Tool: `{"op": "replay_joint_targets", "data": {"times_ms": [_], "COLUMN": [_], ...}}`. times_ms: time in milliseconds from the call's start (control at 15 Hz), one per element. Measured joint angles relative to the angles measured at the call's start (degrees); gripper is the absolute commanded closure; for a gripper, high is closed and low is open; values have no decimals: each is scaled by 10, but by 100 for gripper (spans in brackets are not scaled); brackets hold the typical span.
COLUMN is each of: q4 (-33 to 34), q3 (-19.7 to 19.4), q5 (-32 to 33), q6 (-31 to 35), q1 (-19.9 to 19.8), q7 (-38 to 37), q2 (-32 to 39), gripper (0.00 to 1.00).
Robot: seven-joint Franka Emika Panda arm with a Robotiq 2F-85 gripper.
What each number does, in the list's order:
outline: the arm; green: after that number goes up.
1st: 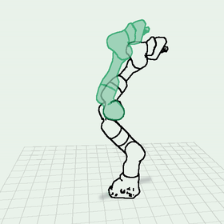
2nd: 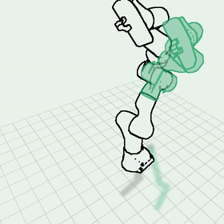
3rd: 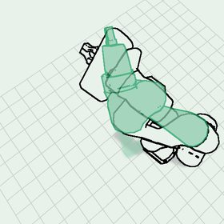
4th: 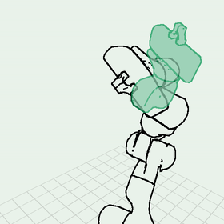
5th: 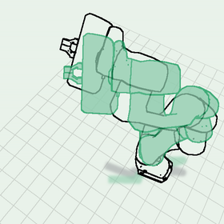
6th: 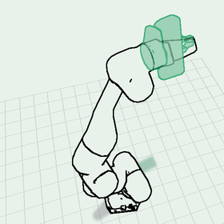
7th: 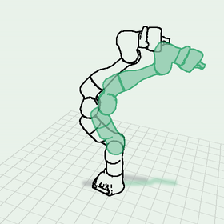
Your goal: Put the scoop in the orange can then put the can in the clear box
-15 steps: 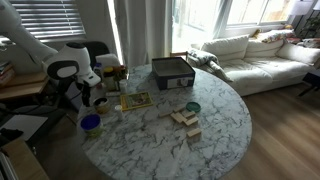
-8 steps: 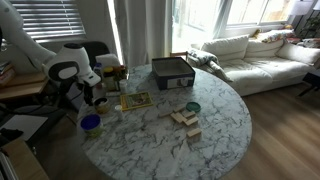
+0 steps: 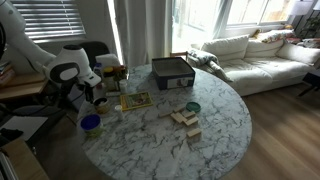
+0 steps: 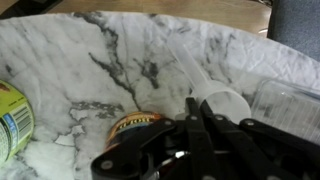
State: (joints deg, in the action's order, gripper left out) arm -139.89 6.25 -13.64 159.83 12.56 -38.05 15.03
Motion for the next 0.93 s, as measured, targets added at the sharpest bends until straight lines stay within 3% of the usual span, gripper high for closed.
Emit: {"op": "replay_joint_targets", "data": {"times_ms": [400, 733, 933], "q4": [0, -1, -2], "q3": [12, 53, 40], "q5": [-33, -107, -150], "q6": [-20, -99, -141], "q1": [-24, -81, -91], "q7": [114, 314, 408], "q2": [-25, -98, -147], "gripper": [99, 99, 99]}}
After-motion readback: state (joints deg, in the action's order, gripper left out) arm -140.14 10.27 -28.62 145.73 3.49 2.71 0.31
